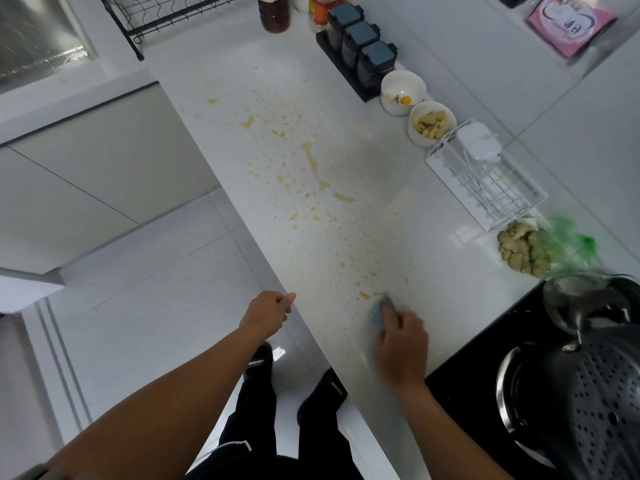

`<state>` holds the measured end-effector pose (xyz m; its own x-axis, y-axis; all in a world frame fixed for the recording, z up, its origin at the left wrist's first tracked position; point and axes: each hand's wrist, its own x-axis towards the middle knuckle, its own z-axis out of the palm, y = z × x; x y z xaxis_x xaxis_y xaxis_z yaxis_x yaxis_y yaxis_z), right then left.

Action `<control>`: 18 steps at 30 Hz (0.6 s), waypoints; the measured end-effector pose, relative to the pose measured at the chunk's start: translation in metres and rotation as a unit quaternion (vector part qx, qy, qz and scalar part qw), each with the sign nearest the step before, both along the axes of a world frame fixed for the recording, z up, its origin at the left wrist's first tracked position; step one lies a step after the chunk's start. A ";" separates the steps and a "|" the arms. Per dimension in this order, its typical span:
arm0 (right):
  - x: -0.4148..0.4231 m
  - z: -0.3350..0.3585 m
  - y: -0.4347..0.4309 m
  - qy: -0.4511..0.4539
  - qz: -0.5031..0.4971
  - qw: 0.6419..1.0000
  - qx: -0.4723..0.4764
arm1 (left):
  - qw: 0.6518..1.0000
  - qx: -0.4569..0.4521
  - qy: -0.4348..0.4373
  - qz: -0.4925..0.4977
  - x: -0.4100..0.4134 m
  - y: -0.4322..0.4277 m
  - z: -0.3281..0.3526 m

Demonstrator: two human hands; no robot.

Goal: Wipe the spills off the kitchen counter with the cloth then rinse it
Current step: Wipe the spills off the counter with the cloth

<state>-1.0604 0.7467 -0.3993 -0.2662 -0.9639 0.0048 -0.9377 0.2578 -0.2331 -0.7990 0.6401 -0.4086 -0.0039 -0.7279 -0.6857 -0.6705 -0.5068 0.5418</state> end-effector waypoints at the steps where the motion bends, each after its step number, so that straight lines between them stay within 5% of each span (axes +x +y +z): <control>1: 0.005 -0.002 0.006 0.006 0.095 0.995 0.014 | 1.000 0.001 -0.001 -0.001 0.000 0.001 0.000; 3: 0.005 0.001 0.012 0.002 0.204 0.979 0.024 | 1.000 0.002 -0.002 0.000 -0.001 0.001 0.002; 7: 0.000 0.004 0.013 -0.012 0.012 1.000 -0.006 | 1.000 0.003 -0.003 0.001 -0.001 -0.001 0.005; 10: 0.011 0.001 0.023 -0.001 0.239 0.970 0.037 | 1.000 0.007 -0.006 0.003 -0.001 0.001 0.004; 12: 0.000 0.005 0.024 0.000 0.289 0.956 0.049 | 1.000 0.006 -0.005 0.005 0.000 0.001 0.005; 15: -0.013 0.010 0.017 -0.047 0.008 0.998 0.029 | 1.000 0.004 0.001 0.007 0.000 -0.001 0.006; 16: -0.012 0.010 0.018 -0.038 -0.002 0.999 0.022 | 1.000 0.004 0.000 0.009 -0.001 -0.001 0.006; 18: -0.006 0.009 0.028 -0.007 0.191 0.981 0.044 | 1.000 0.002 0.003 0.010 -0.003 0.000 0.008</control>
<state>-1.0661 0.7746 -0.3904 0.1147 -0.9899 -0.0835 -0.9665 -0.0918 -0.2397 -0.8022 0.6401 -0.4006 0.0061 -0.7248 -0.6889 -0.6565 -0.5226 0.5440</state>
